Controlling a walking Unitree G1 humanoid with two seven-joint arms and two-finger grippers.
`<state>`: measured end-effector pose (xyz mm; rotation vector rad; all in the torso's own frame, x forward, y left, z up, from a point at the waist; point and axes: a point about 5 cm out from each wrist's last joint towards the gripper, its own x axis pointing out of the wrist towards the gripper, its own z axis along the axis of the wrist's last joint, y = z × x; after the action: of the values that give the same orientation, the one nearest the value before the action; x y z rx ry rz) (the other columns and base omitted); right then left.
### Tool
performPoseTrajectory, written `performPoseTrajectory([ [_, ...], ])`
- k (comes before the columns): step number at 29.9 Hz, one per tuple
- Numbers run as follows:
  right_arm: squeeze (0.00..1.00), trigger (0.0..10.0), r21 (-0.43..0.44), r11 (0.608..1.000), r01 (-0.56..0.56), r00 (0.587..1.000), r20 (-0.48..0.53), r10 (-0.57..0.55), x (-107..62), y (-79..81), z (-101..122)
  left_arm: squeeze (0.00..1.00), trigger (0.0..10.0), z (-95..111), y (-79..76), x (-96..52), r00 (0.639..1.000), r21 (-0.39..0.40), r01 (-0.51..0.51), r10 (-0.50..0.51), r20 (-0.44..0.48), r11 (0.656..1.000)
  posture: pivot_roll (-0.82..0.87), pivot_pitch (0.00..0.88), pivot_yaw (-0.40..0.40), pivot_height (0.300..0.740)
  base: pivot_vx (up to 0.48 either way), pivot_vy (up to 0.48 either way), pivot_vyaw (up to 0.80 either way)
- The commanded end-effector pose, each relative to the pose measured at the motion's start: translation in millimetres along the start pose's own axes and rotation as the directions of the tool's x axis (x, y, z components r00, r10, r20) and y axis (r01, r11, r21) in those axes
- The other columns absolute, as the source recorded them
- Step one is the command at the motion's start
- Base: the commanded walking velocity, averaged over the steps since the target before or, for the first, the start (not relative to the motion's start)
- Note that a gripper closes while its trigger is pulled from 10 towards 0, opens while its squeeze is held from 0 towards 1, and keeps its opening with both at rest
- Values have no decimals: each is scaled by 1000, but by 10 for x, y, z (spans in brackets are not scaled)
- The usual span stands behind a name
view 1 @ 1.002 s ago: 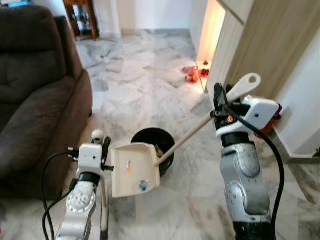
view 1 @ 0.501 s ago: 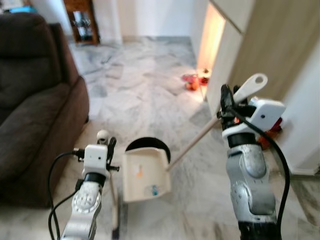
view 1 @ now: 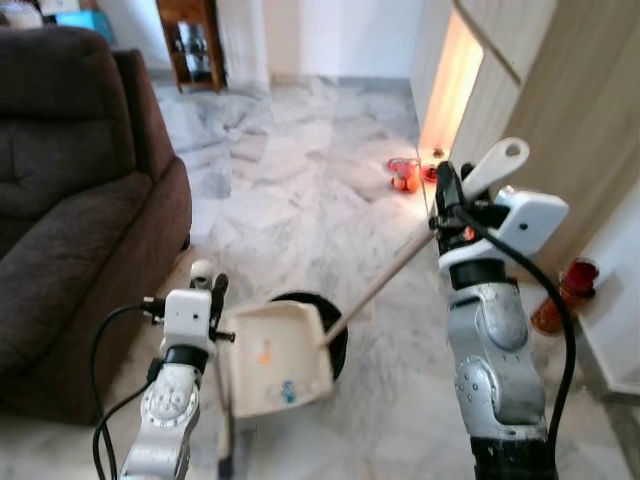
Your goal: Sweep floor
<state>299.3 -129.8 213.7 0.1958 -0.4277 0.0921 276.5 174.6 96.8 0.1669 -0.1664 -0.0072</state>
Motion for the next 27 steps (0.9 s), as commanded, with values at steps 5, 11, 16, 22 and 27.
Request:
performPoseTrajectory([
  [5,0,10000,83,996,-32,996,88,25,52,105,159,0,10000,81,91,37,999,37,-19,17,44,999,153,23,-17,740,340,0,0],
  [11,0,10000,90,996,-27,996,89,19,56,103,162,0,10000,80,87,34,999,35,-15,13,44,999,152,23,-17,740,339,0,0],
  [16,0,10000,99,995,-27,995,96,17,66,104,181,0,10000,81,88,32,999,35,-17,16,44,999,155,26,-19,740,340,0,0],
  [22,0,10000,104,994,-29,994,104,18,73,113,202,0,10000,84,84,27,999,34,-17,15,45,999,157,30,-19,740,339,0,0],
  [27,0,10000,117,993,-27,988,153,9,101,125,320,0,10000,97,73,23,999,31,-13,11,50,999,157,33,-18,740,341,0,0],
])
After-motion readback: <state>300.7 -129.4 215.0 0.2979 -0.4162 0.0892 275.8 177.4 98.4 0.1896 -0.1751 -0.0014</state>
